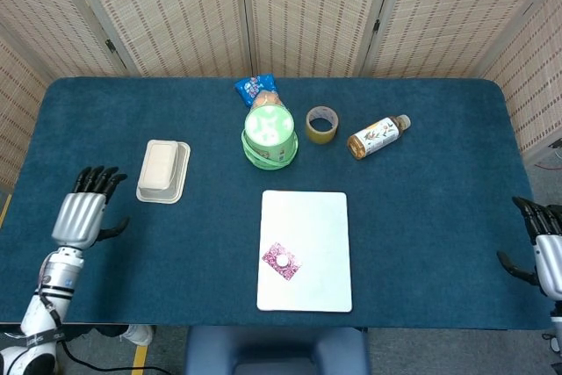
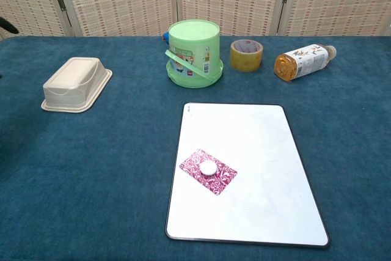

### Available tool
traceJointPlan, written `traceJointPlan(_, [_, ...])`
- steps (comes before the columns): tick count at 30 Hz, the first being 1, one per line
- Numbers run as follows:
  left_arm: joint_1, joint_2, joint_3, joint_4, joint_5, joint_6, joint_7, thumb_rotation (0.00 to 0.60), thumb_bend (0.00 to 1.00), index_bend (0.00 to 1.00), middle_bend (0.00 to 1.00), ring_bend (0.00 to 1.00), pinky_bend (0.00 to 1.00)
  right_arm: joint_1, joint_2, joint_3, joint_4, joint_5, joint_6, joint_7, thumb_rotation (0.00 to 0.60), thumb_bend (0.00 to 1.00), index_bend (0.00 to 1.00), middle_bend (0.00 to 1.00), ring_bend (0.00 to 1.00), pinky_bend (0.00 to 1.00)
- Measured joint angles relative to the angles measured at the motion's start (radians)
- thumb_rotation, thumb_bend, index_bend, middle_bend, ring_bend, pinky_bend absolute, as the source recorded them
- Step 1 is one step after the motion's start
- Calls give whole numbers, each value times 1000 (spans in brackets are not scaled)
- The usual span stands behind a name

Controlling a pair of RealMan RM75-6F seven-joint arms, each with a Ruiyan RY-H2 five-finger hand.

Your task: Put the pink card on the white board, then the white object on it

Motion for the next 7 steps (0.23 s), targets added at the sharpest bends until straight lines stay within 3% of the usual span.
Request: traceJointPlan(7, [113, 24, 52, -25, 62, 128, -16, 600, 354, 209, 137, 84, 0, 14, -1, -7, -1, -15, -17, 26, 600, 292, 87, 138, 117, 108])
